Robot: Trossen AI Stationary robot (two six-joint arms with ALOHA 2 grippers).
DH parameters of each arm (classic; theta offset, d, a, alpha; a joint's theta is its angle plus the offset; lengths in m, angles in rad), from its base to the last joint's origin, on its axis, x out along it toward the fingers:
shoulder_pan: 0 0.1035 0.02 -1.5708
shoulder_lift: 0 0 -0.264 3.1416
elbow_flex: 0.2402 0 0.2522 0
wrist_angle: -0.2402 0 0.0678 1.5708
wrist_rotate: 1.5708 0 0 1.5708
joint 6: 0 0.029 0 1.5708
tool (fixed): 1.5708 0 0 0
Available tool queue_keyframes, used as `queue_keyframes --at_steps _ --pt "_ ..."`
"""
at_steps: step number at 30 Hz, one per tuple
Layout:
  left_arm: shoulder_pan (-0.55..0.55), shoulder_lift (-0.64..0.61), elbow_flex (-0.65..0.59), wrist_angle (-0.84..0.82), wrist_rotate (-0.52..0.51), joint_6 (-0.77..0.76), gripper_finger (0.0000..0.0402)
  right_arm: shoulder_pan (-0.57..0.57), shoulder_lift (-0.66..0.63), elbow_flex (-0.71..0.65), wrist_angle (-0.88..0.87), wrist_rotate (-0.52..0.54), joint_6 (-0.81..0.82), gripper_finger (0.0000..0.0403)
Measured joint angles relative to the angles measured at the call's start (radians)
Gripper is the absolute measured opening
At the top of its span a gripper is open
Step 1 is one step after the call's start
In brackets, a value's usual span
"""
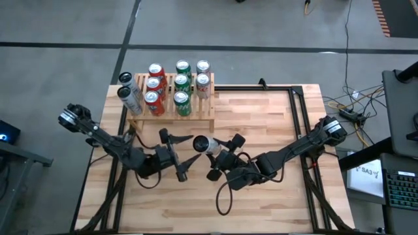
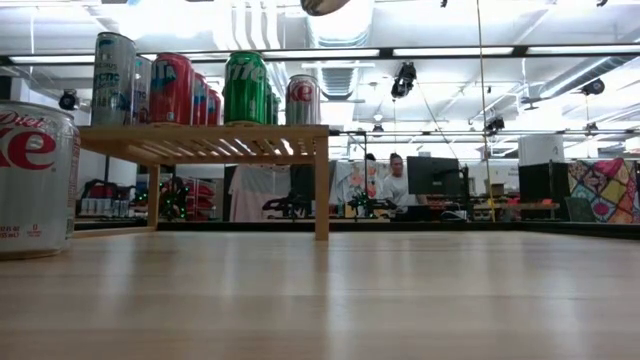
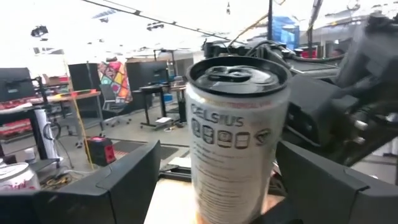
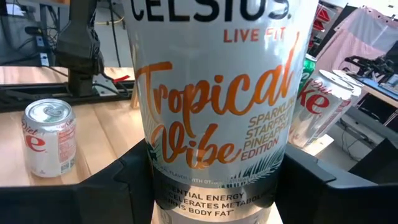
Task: Place canned beverage on shelf
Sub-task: Put the white and yellow soda can on the shelf aligned with the other white and yellow soda can
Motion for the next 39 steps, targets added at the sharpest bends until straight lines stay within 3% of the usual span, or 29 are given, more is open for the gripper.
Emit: queue_keyframes --at_steps 3,8,19,27,34,39 --pt "0.014 0.011 0.007 0.002 0.006 -0.017 0.0302 0.000 0.000 0.000 0.000 0.002 0.000 0.0226" --pt "0.043 0.044 0.009 0.039 0.115 -0.030 0.0302 0.000 0.000 0.000 0.000 0.000 0.000 0.0226" --pt "0.084 0.121 0.017 0.190 0.130 0.045 0.0299 0.000 0.000 0.000 0.000 0.000 0.000 0.0226" --pt "0.083 0.101 0.030 0.152 0.133 0.069 0.0226 0.000 0.000 0.000 0.005 -0.002 -0.004 0.0228" --pt "0.082 0.061 0.030 0.080 0.114 0.079 0.0225 0.001 -0.006 0.001 0.005 -0.002 -0.010 0.0339" --pt "0.075 -0.044 0.030 -0.093 0.041 0.094 0.0225 0.000 -0.033 0.002 0.000 -0.005 -0.041 0.0357"
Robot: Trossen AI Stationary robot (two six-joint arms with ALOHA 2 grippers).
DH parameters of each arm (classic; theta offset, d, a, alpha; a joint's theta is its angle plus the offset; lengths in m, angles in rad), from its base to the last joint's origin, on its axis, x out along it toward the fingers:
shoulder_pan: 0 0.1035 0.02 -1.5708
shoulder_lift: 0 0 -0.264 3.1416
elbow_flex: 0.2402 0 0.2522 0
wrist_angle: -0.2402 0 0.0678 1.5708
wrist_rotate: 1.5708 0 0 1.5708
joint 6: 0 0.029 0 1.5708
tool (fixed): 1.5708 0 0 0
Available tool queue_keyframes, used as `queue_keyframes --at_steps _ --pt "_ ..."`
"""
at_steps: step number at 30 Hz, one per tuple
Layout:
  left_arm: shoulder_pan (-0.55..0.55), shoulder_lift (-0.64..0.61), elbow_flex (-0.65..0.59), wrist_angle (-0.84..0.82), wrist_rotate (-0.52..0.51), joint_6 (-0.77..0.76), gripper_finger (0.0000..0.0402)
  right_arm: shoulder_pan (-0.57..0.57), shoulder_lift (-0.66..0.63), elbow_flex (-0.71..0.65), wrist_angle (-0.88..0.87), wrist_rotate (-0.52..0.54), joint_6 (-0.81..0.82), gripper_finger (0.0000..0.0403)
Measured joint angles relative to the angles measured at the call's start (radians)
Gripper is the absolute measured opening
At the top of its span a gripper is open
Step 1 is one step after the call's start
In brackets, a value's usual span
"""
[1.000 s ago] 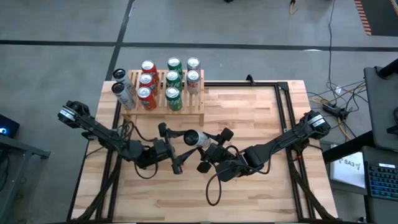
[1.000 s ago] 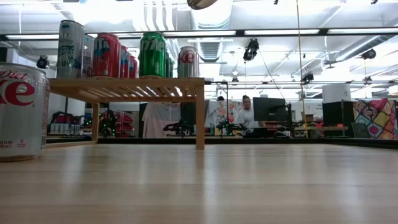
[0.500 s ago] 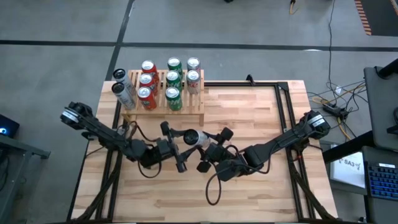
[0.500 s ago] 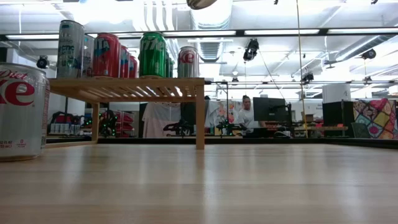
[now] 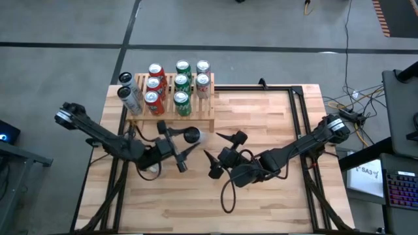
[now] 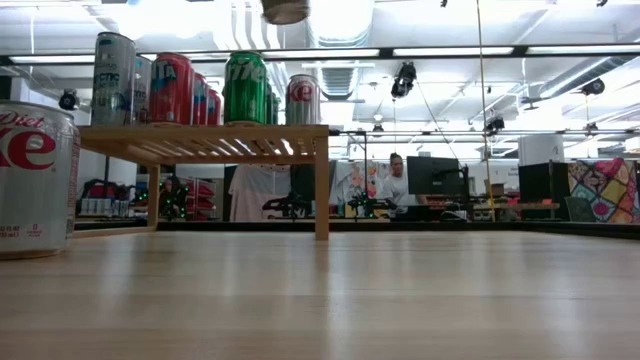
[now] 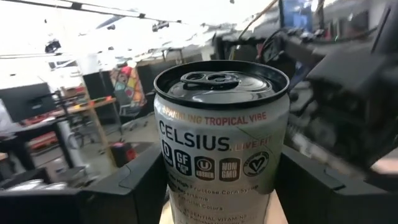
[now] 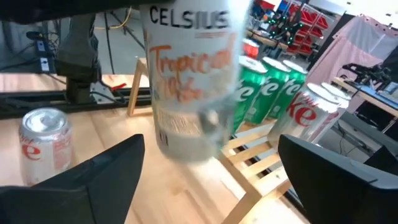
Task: Place canned beverage on shelf
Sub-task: Put the white and yellow soda can on the shelf aligned with the other white and yellow soda can
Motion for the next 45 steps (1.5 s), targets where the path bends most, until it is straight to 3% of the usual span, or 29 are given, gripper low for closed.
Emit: queue_keyframes --at_steps 6,13,19,24,29,35,45 --pt "-0.002 -0.192 0.000 -0.343 -0.017 -0.050 0.0225 0.000 -0.047 0.001 -0.002 -0.007 -0.064 0.0359" --pt "-0.001 -0.412 0.000 -0.724 -0.018 -0.259 0.0225 -0.002 -0.093 0.002 0.000 -0.074 -0.072 0.0360" --pt "-0.002 -0.506 -0.004 -0.903 -0.060 -0.327 0.0225 -0.016 -0.094 0.002 0.000 -0.075 -0.073 0.0361" --pt "0.001 -0.541 -0.005 -0.955 -0.094 -0.317 0.0225 -0.039 -0.094 0.002 0.000 -0.098 -0.075 0.0361" --pt "0.005 -0.576 -0.005 -0.958 -0.093 -0.219 0.0225 -0.082 -0.096 0.029 -0.005 -0.279 -0.099 0.0359" --pt "0.038 -0.606 -0.012 -0.957 -0.097 -0.256 0.0225 -0.143 -0.099 0.090 -0.031 -0.459 -0.103 0.0350" --pt "0.097 -0.588 -0.099 -0.955 -0.098 -0.388 0.0230 -0.209 -0.099 0.098 -0.034 -0.475 -0.114 0.0343"
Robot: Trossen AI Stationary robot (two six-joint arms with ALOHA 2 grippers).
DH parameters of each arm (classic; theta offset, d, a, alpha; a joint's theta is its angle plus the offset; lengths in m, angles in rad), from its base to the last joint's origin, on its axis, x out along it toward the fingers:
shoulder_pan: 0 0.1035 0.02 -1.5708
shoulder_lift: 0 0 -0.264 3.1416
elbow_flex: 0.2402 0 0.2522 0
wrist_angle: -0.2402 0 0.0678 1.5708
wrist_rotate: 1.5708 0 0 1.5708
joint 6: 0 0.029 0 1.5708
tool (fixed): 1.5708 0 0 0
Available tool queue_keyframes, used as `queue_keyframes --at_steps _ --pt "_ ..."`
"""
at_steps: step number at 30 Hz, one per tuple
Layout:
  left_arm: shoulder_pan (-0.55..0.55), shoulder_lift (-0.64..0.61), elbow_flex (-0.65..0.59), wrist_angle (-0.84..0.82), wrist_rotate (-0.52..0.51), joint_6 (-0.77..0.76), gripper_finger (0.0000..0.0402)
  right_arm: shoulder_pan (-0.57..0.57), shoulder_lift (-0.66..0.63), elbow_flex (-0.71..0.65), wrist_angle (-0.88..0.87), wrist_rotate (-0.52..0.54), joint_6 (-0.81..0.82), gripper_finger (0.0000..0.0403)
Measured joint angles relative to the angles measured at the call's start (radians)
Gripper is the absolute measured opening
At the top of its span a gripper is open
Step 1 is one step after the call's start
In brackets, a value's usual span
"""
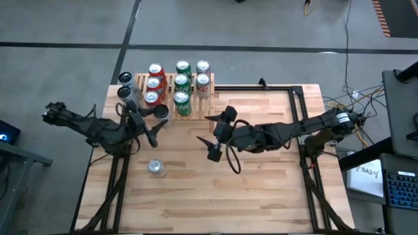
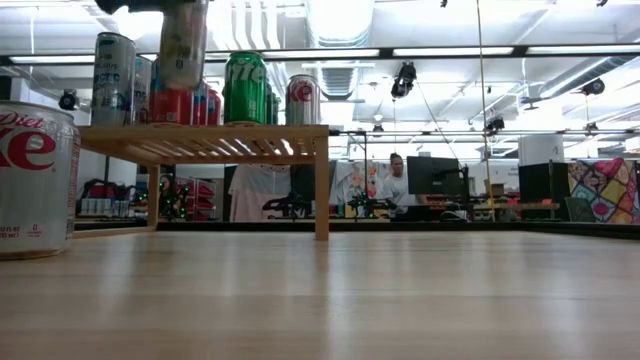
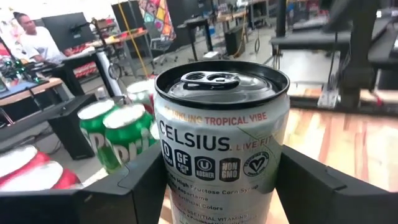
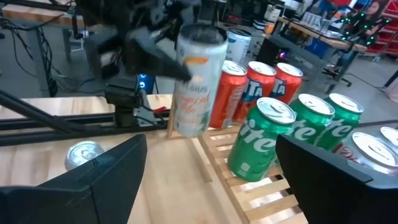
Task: Place canned beverage on shelf
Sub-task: Put the white and yellow soda can on the shelf aligned with the other white and yellow soda can
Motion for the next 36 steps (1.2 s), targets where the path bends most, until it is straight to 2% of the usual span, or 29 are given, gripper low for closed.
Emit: queue_keyframes --at_steps 3,5,8,12,16,21,28,32,36 --pt "0.000 0.000 -0.022 -0.003 0.003 -0.006 0.0233 -0.009 0.000 0.000 0.003 -0.002 -0.017 0.0343" --pt "0.000 -0.004 -0.022 0.004 0.005 -0.001 0.0233 -0.019 0.000 0.007 0.000 -0.042 -0.043 0.0343" --pt "0.001 -0.010 -0.023 0.015 0.041 0.018 0.0234 -0.045 0.001 0.030 0.012 -0.181 -0.097 0.0343" --pt "0.000 -0.014 -0.023 0.082 0.186 0.040 0.0235 -0.100 0.006 0.074 0.044 -0.363 -0.153 0.0343" --pt "0.000 -0.006 -0.023 0.135 0.246 0.059 0.0236 -0.159 0.036 0.140 0.058 -0.480 -0.165 0.0343" --pt "0.001 0.014 -0.023 0.156 0.232 0.108 0.0236 -0.208 0.128 0.246 0.046 -0.497 -0.207 0.0343" --pt "0.003 -0.011 0.009 0.145 0.125 0.201 0.0237 -0.242 0.229 0.400 0.003 -0.497 -0.236 0.0343" --pt "0.005 -0.032 -0.001 0.135 0.053 0.178 0.0237 -0.243 0.250 0.449 -0.043 -0.497 -0.238 0.0343" --pt "0.005 -0.032 -0.029 0.139 0.040 0.128 0.0237 -0.243 0.252 0.453 -0.057 -0.497 -0.233 0.0343"
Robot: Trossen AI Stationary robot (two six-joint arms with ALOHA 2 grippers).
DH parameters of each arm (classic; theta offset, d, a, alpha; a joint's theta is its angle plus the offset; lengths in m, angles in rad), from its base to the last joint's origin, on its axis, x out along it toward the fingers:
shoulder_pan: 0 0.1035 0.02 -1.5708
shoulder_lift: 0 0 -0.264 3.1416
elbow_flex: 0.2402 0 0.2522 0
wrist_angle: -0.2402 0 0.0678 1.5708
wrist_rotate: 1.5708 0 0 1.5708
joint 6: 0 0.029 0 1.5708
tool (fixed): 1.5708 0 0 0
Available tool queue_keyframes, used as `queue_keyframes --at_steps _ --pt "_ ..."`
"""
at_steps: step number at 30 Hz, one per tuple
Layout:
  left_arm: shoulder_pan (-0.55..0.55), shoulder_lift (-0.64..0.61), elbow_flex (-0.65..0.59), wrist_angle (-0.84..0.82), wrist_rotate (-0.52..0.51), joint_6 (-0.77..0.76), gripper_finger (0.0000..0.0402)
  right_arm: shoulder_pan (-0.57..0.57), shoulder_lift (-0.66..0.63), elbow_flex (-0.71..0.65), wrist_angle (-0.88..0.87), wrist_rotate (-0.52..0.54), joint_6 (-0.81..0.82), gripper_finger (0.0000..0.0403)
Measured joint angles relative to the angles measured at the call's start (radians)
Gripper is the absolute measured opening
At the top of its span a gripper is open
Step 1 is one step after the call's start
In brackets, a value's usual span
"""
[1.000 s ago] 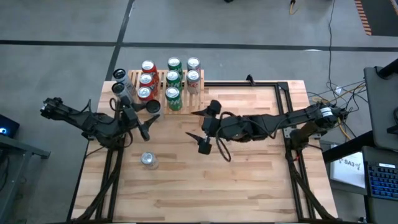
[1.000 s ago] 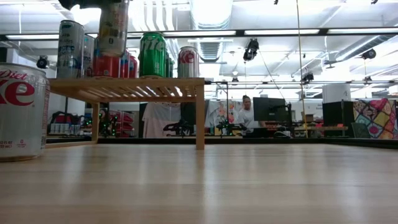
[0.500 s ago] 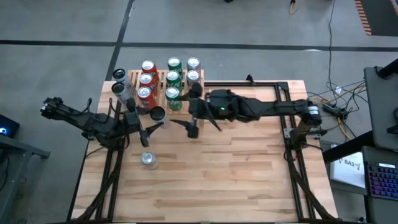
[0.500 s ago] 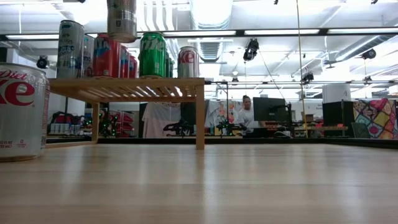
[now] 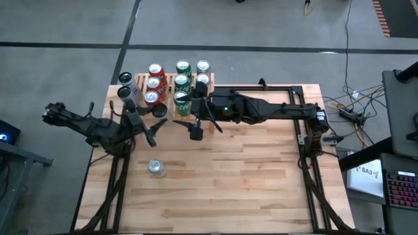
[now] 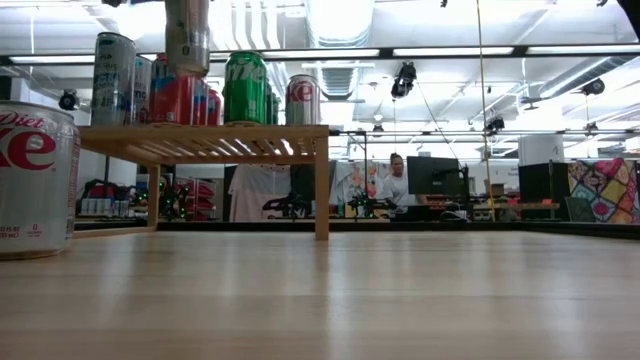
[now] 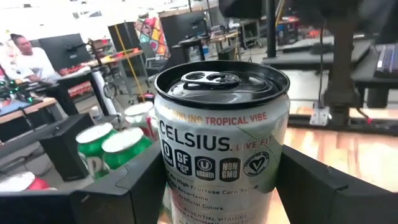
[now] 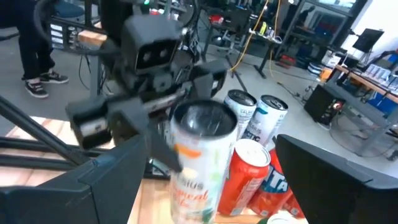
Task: Place canned beverage on shelf
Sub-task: Put the white and yellow soda can on the shelf aligned with the other white and yellow soda can
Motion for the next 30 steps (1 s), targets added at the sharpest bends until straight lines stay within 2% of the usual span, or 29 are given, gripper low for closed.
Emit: queue_keyframes --at_steps 13,23,30 --pt "0.024 0.017 -0.110 0.117 -0.115 0.006 0.0237 0.000 -0.001 -0.005 -0.037 0.008 0.022 0.0343" --pt "0.087 0.042 -0.133 0.130 -0.117 -0.013 0.0237 0.000 -0.001 -0.009 -0.049 0.008 0.030 0.0343" --pt "0.124 0.070 -0.125 0.135 -0.117 -0.081 0.0237 0.000 -0.001 -0.012 -0.061 0.008 0.033 0.0343"
